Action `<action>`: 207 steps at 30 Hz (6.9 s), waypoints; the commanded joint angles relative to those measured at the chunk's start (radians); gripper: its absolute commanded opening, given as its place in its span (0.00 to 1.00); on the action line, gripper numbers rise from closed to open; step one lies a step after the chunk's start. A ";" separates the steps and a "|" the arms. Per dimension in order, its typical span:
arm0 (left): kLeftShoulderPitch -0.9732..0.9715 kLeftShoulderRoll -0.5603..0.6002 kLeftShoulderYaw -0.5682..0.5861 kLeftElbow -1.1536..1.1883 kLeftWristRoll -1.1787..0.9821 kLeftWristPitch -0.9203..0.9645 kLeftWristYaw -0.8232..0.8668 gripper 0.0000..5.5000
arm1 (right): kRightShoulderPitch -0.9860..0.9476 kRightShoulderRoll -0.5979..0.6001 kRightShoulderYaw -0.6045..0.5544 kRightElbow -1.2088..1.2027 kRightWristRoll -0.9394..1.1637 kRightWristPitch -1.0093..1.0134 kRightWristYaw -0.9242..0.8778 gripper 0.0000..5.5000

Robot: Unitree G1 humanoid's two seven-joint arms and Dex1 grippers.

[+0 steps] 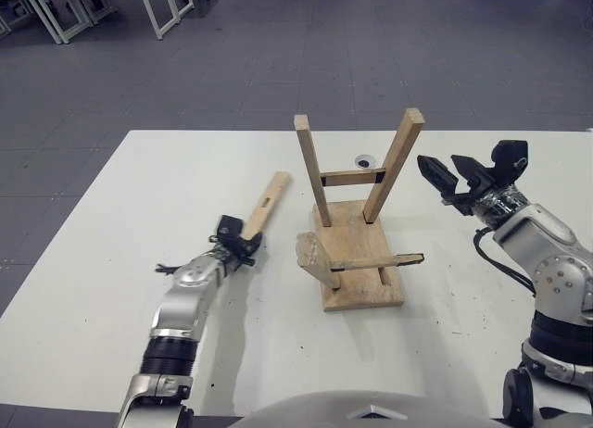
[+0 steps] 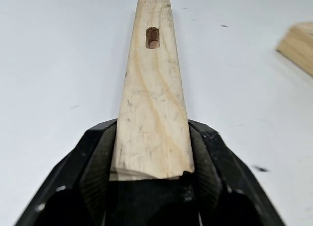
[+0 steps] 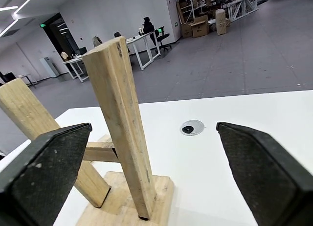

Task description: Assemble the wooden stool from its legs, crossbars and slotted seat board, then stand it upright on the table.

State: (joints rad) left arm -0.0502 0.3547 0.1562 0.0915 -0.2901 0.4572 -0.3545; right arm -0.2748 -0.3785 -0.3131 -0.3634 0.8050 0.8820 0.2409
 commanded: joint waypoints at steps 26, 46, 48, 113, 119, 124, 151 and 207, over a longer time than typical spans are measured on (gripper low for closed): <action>-0.315 0.178 -0.024 -0.206 -0.903 0.555 -0.660 0.38 | -0.330 -0.080 0.143 0.146 0.734 0.312 0.184 0.95; -0.293 0.089 -0.013 -0.215 -0.884 0.532 -0.578 0.38 | -0.296 -0.029 0.157 0.118 0.819 0.203 0.071 0.37; -0.299 0.086 -0.014 -0.210 -0.873 0.529 -0.561 0.38 | -0.296 -0.031 0.158 0.118 0.816 0.201 0.077 0.37; 0.193 0.163 -0.292 -0.533 -0.251 0.311 -0.186 1.00 | 0.302 -0.351 0.245 0.039 -0.245 -0.570 0.864 0.37; 0.196 0.145 -0.291 -0.530 -0.239 0.315 -0.166 1.00 | 0.322 -0.346 0.269 0.000 -0.233 -0.563 0.854 0.37; 0.187 0.132 -0.272 -0.510 -0.222 0.317 -0.145 1.00 | 0.441 -0.304 0.316 -0.152 -0.190 -0.531 0.796 0.37; 0.175 0.143 -0.279 -0.487 -0.186 0.322 -0.178 1.00 | 0.459 -0.191 0.461 -0.060 -0.404 -0.773 0.660 0.37; -0.094 -0.027 0.011 -0.765 -0.876 0.559 0.116 1.00 | 0.284 -0.247 0.666 0.151 -0.571 -0.552 0.414 0.37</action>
State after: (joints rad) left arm -0.0400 0.3200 0.1295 -0.6373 -1.0119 0.9795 -0.3278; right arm -0.0637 -0.5644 0.3186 -0.3358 0.3397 0.2410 0.6560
